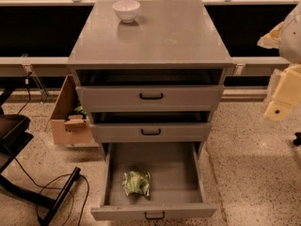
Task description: Pick green jalapeno chip bag from bottom drawer and place on counter
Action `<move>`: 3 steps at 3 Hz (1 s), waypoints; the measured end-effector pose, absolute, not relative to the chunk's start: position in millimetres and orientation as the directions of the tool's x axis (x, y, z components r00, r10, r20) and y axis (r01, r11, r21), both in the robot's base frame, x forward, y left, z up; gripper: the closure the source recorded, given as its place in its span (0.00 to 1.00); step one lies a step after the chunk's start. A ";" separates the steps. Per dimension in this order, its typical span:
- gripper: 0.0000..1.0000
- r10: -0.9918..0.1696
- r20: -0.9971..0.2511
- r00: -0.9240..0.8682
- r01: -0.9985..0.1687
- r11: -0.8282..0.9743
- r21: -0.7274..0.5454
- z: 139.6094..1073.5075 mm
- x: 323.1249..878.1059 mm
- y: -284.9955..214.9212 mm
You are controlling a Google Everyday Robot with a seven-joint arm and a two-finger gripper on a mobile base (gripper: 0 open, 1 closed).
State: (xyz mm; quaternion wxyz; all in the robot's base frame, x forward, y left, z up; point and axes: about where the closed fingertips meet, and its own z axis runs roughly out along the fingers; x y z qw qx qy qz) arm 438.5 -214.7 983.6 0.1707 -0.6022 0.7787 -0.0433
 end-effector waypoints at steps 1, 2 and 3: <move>0.00 -0.953 -0.213 -0.216 -0.920 0.272 -0.281 983.8 438.4 -213.9; 0.00 -0.940 -0.232 -0.251 -0.900 0.315 -0.300 962.5 430.7 -211.1; 0.00 -0.933 -0.220 -0.286 -0.890 0.344 -0.299 871.4 430.1 -209.9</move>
Offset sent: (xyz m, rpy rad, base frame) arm -0.0051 0.0031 -0.1077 0.0295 -0.0456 -0.1242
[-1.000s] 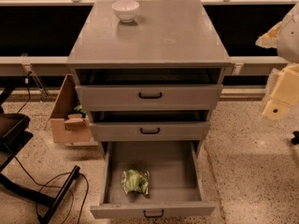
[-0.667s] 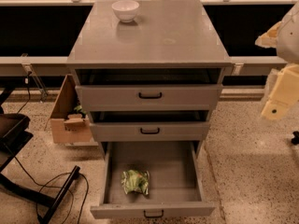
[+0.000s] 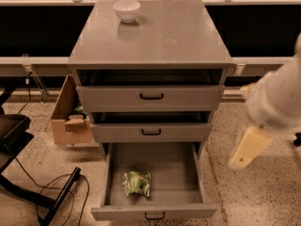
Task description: Pick green jalapeno chip bag from bottom drawer and place on counter
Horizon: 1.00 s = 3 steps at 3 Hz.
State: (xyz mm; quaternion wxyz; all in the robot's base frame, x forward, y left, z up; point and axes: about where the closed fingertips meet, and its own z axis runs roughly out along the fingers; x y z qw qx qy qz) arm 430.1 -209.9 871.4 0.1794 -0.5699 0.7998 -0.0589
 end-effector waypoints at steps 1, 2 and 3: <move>0.00 -0.930 -0.200 -0.309 -0.897 0.355 -0.263 777.1 430.1 -215.0; 0.00 -0.910 -0.209 -0.357 -0.879 0.403 -0.256 697.1 439.4 -230.8; 0.00 -0.868 -0.283 -0.408 -0.835 0.480 -0.268 634.4 466.4 -233.3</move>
Offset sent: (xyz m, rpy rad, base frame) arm 0.0609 -0.0323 -0.2614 0.0696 -0.0971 -0.1318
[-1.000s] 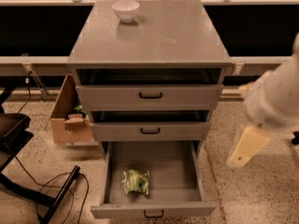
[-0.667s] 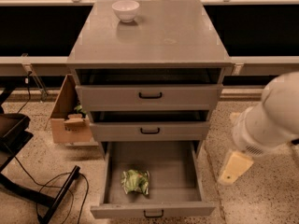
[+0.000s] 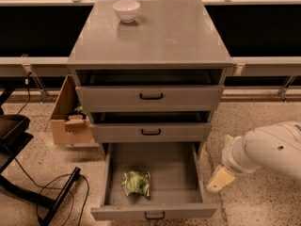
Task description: Pick green jalapeno chip bag from bottom drawer and place on counter
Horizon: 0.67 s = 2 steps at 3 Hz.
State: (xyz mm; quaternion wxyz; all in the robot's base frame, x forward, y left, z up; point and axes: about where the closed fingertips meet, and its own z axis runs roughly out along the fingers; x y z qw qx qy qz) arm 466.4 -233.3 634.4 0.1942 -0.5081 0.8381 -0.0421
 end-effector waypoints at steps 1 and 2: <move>0.00 -0.870 -0.286 -0.401 -0.835 0.475 -0.277 641.3 467.2 -231.6; 0.00 -0.872 -0.311 -0.377 -0.849 0.460 -0.261 616.9 486.3 -219.3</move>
Offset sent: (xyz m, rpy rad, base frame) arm 0.0490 0.0339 -0.0761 0.1057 0.0153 0.0677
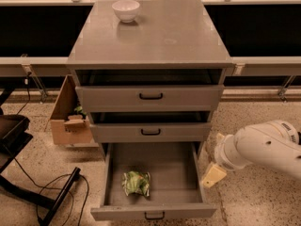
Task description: Pick green jalapeno chip bag from bottom drawer and place on counter
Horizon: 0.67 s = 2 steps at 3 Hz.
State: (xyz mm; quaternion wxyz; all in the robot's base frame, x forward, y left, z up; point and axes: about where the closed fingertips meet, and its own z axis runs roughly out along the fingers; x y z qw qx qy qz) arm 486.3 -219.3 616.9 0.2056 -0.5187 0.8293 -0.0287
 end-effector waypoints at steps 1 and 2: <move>0.00 -0.853 -0.391 -0.345 -0.869 0.448 -0.212 556.7 515.2 -177.6; 0.00 -0.809 -0.488 -0.329 -0.870 0.460 -0.175 488.9 552.7 -128.4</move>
Offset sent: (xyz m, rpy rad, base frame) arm 0.1120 0.1641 -0.2507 0.3865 0.0119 0.0455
